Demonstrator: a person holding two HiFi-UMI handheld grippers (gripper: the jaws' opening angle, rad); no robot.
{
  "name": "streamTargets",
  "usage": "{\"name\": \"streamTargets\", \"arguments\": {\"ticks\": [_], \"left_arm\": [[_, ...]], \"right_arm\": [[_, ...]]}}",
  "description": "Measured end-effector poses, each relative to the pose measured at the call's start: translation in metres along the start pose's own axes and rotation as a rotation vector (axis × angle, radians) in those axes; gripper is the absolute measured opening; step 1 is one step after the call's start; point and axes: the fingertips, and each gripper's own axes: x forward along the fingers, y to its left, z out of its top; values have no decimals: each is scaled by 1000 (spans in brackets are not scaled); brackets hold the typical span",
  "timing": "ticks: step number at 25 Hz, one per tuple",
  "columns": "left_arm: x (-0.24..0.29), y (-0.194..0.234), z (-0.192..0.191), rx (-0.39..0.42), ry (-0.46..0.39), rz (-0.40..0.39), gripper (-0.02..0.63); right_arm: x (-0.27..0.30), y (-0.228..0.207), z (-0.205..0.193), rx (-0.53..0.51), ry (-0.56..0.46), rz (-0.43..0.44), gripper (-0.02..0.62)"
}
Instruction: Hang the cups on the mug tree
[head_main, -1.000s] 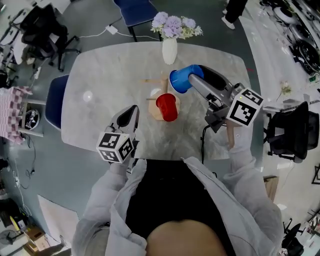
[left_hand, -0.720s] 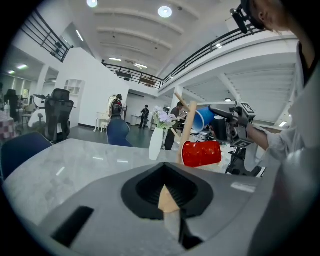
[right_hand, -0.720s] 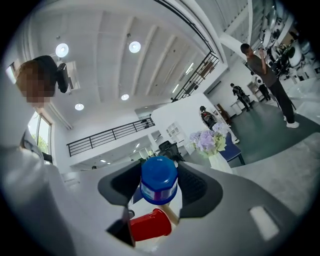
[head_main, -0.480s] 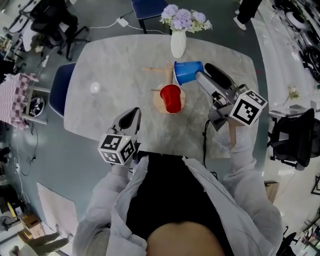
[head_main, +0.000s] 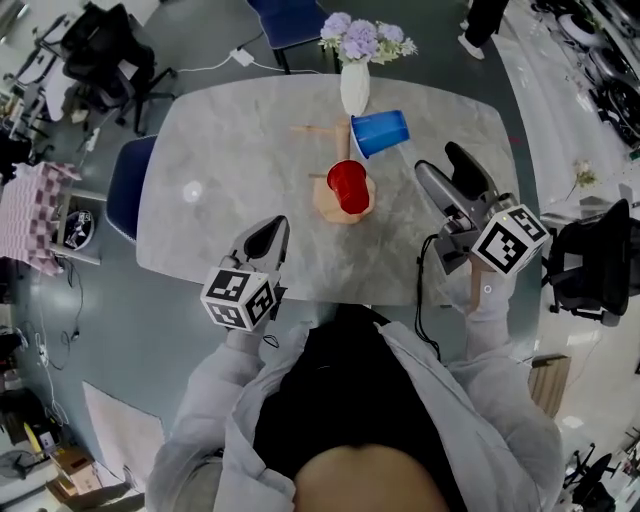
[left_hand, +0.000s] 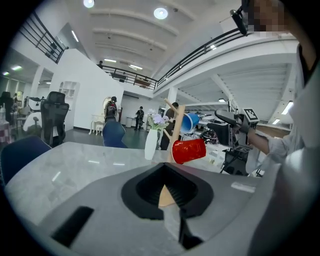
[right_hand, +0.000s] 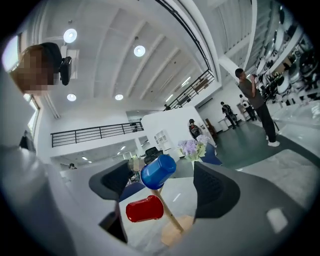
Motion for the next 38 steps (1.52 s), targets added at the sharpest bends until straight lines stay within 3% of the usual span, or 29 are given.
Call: {"name": "streamTargets", "arguments": {"ticks": [4,8,12,16,21,24,38], "left_arm": [[-14,-16,14,38,-43,-67,-2],[-38,-37,24,70,-62,-144,-2],[-65,-51,18,88,-62,-187,-2],[-90,-60,-3,88,-42,-210,-2],[-113,-68,-28,89,-19,-225,-2],[-123,-72,-36,100,-15,-227,-2],[-140,-89,-45,104,-29,-245,-2]], "right_arm": [[-34,24,-10,-47,-32,-117,324],[-60,58,-28,-113,-42,-243,177],[-80,90,-56,-213,1,-350,105],[-99,116,-94,-273,56,-413,83],[-126,137,-138,-285,112,-471,14],[-141,143,-155,-277,120,-513,12],[-166,165,-168,-310,130,-537,12]]}}
